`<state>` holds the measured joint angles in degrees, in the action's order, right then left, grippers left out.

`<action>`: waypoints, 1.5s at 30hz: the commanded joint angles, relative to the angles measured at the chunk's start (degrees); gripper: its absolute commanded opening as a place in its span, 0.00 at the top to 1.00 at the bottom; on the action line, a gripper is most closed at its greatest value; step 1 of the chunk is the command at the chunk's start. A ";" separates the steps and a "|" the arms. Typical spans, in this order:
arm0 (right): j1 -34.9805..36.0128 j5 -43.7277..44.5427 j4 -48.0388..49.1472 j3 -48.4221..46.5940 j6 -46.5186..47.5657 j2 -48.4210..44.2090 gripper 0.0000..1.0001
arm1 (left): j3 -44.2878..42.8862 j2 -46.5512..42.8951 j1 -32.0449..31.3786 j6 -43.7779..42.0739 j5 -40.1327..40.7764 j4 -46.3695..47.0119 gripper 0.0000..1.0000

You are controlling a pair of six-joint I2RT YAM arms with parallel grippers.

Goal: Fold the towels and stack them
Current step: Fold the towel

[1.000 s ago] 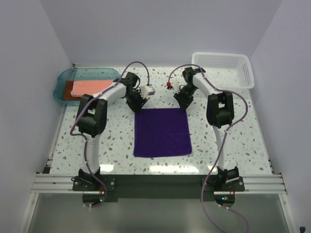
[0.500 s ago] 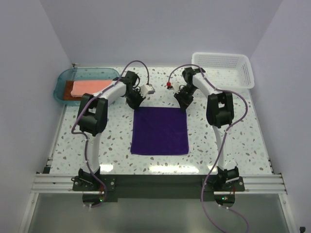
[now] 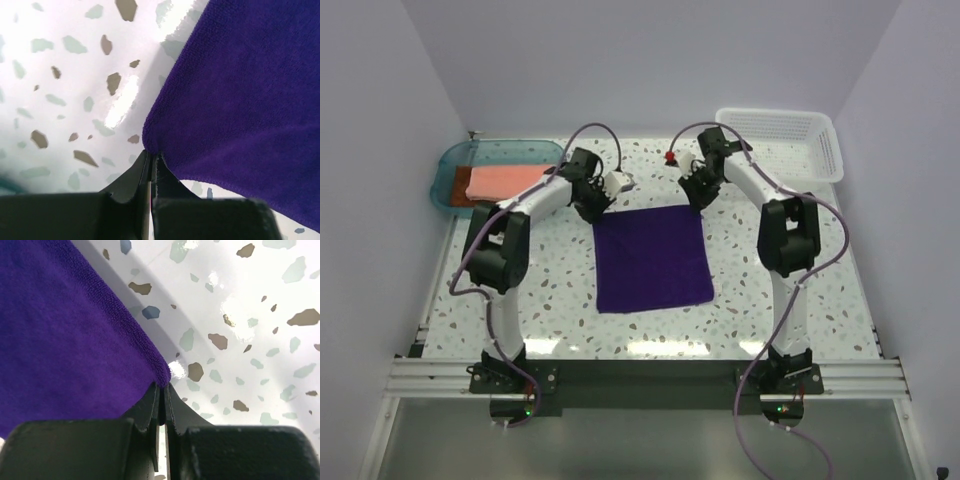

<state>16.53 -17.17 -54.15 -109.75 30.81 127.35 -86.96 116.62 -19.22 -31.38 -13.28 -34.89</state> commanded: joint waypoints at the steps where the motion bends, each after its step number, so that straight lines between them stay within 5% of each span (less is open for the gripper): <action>1: 0.78 2.49 7.65 4.45 -4.26 -6.41 1.00 | 3.28 -7.71 0.24 3.33 2.99 8.34 1.00; 11: 1.39 8.19 12.31 10.26 -6.90 -12.91 1.00 | 11.28 -15.36 -0.11 8.17 6.77 14.94 1.00; 17: 1.48 16.10 16.53 11.75 -8.39 -16.25 1.00 | 11.20 -16.07 -0.29 9.23 8.71 14.33 1.00; 27: 1.39 17.07 15.75 14.74 -9.45 -18.45 1.00 | 11.55 -17.56 -2.83 10.89 10.02 13.36 1.00; 45: 2.10 19.46 12.58 29.59 -26.14 -29.17 1.00 | 22.18 -26.17 -7.23 28.91 16.63 6.77 1.00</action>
<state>19.27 -0.51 -39.53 -82.50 9.82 102.67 -66.87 95.07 -27.05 -6.44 -0.25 -24.16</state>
